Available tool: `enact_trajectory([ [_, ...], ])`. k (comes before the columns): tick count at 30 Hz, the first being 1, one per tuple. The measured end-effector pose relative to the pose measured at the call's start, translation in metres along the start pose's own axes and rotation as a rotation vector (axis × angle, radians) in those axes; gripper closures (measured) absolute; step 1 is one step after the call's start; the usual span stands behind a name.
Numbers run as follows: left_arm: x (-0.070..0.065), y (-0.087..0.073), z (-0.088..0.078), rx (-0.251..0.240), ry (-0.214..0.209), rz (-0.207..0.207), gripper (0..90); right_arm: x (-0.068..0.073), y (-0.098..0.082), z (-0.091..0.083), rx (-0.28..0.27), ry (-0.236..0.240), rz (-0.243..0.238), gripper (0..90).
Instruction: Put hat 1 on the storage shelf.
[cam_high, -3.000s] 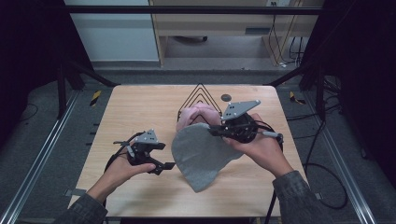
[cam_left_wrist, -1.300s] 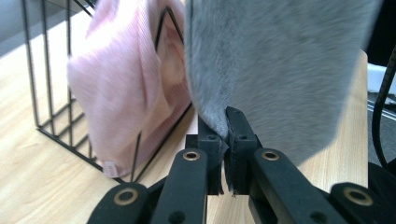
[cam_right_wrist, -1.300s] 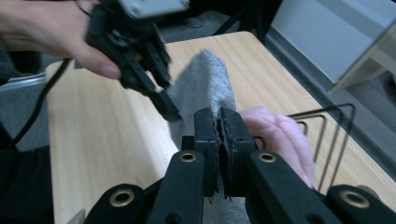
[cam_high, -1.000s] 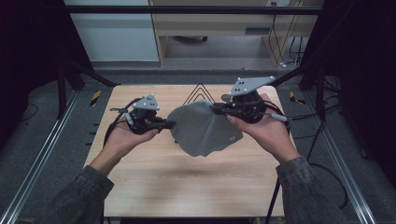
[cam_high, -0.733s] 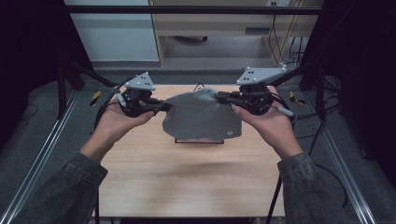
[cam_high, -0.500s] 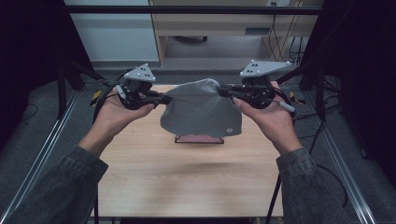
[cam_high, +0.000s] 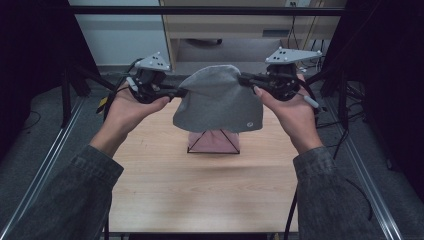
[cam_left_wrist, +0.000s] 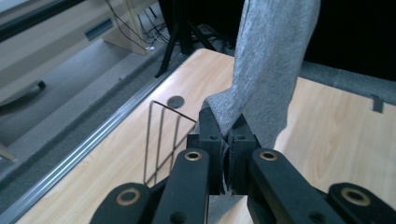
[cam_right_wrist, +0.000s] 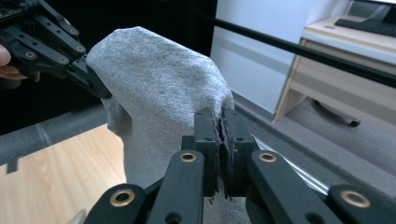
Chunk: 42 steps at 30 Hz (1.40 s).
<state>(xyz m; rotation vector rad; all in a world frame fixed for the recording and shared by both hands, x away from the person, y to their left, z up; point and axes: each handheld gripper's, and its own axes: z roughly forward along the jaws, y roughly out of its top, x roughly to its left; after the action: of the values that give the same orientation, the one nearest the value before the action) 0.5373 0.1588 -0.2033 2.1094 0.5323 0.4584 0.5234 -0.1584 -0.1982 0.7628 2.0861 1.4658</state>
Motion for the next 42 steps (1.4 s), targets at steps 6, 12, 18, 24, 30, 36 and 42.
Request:
enact_trajectory([
  [6,0.012,0.016,0.004,-0.021,0.029,-0.009,87.6,-0.012,0.01,0.005,-0.023,-0.025,0.017,86.5],
  [12,0.022,0.023,0.013,-0.024,0.038,-0.013,87.6,-0.027,0.014,0.016,-0.028,-0.046,0.034,86.5],
  [18,0.033,0.024,0.024,-0.025,0.058,-0.028,87.6,-0.038,0.011,0.024,-0.037,-0.048,0.056,86.4],
  [24,0.037,0.025,0.03,-0.029,0.066,-0.031,87.7,-0.044,0.01,0.03,-0.055,-0.064,0.07,86.4],
  [30,0.039,0.025,0.035,-0.02,0.069,-0.031,87.6,-0.047,0.006,0.034,-0.046,-0.068,0.075,86.4],
  [36,0.043,0.024,0.043,-0.035,0.073,-0.045,87.7,-0.052,0.004,0.039,-0.052,-0.091,0.083,86.4],
  [42,0.047,0.023,0.051,-0.048,0.082,-0.056,87.6,-0.057,0.002,0.042,-0.071,-0.098,0.091,86.4],
])
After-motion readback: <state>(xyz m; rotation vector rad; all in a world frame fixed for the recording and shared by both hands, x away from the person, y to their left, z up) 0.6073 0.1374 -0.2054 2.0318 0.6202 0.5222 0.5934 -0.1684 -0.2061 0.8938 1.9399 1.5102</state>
